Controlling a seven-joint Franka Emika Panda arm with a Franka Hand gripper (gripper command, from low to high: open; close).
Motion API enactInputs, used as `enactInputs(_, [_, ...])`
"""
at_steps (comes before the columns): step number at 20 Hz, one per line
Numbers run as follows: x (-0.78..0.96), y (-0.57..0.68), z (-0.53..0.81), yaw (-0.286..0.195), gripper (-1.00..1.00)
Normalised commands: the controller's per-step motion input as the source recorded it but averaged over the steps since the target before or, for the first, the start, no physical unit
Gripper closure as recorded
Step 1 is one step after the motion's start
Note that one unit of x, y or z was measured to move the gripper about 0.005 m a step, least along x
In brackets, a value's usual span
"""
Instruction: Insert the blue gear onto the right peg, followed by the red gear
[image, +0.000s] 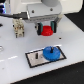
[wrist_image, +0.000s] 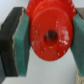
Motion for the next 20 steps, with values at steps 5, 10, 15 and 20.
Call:
enactInputs(5, [0.69, 0.01, 0.2, 0.0, 1.0])
enactInputs(10, [0.61, 0.0, 0.07, 0.0, 1.0])
enactInputs(15, [0.48, 0.0, 0.0, 0.0, 1.0])
enactInputs(20, [0.35, 0.01, -0.05, 0.0, 1.0])
